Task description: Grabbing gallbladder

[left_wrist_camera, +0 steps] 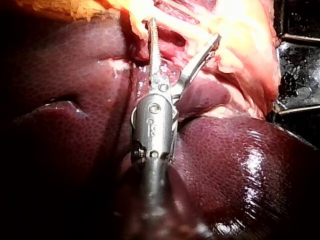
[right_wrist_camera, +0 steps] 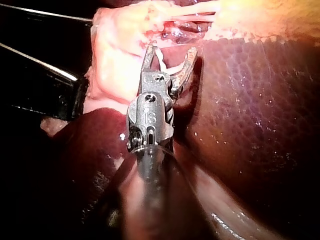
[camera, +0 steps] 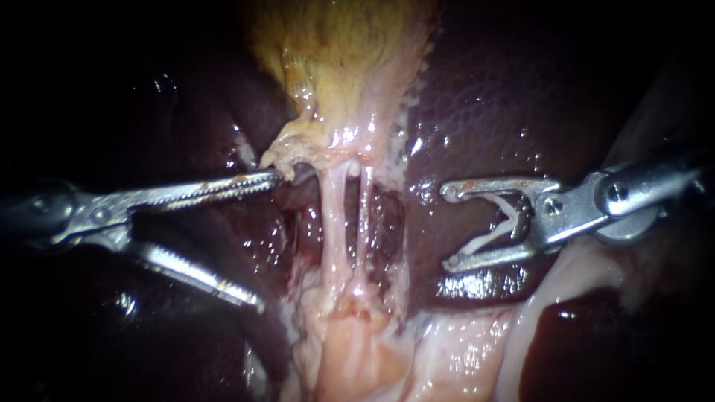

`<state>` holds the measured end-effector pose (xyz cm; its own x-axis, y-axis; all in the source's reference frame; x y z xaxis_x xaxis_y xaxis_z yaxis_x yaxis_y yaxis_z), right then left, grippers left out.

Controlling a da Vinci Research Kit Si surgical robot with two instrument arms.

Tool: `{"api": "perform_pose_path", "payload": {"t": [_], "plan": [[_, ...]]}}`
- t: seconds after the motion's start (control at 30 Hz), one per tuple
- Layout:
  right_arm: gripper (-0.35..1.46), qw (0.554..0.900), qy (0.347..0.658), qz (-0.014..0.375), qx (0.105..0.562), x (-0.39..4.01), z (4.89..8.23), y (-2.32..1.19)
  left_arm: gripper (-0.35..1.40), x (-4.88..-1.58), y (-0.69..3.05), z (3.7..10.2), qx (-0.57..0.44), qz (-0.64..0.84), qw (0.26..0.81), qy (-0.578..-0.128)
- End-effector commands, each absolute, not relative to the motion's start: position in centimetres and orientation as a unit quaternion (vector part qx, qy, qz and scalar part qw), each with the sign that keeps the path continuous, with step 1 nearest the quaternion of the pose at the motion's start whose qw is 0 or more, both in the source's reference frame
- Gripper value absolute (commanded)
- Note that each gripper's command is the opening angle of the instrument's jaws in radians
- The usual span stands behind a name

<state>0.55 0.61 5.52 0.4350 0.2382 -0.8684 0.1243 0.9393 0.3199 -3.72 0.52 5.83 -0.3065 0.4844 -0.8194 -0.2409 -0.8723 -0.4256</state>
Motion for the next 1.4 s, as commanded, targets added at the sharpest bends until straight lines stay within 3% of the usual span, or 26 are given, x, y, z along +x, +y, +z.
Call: {"api": "perform_pose_path", "payload": {"t": [0.03, 0.33, 0.8, 0.97, 1.1, 1.27, 1.37, 1.4], "plan": [[0.5, 0.83, 0.53, 0.034, 0.171, 0.55, 5.52, 0.61, 0.89, -3.72, 0.51, 5.82, -0.544, 0.8, 0.227, -0.112], [0.5, 0.83, 0.53, 0.034, 0.171, 0.55, 5.52, 0.62, 0.83, -3.59, 0.76, 5.62, -0.53, 0.803, 0.254, -0.097], [0.5, 0.83, 0.53, 0.035, 0.171, 0.56, 5.52, 0.61, 0.44, -3.59, 0.99, 5.84, -0.499, 0.793, 0.34, -0.084], [0.5, 0.83, 0.53, 0.035, 0.171, 0.56, 5.52, 0.61, 0.27, -3.68, 1.0, 5.97, -0.499, 0.787, 0.351, -0.091], [0.5, 0.83, 0.53, 0.034, 0.171, 0.56, 5.52, 0.61, 0.02, -3.71, 1.03, 6.05, -0.499, 0.785, 0.354, -0.095], [0.5, 0.83, 0.53, 0.034, 0.171, 0.56, 5.52, 0.61, -0.05, -3.65, 1.06, 6.06, -0.498, 0.786, 0.353, -0.103], [0.5, 0.83, 0.53, 0.034, 0.171, 0.56, 5.52, 0.61, -0.35, -3.61, 1.08, 6.04, -0.495, 0.788, 0.349, -0.11], [0.5, 0.83, 0.53, 0.034, 0.171, 0.56, 5.52, 0.61, -0.35, -3.6, 1.08, 6.02, -0.494, 0.789, 0.349, -0.111]]}}
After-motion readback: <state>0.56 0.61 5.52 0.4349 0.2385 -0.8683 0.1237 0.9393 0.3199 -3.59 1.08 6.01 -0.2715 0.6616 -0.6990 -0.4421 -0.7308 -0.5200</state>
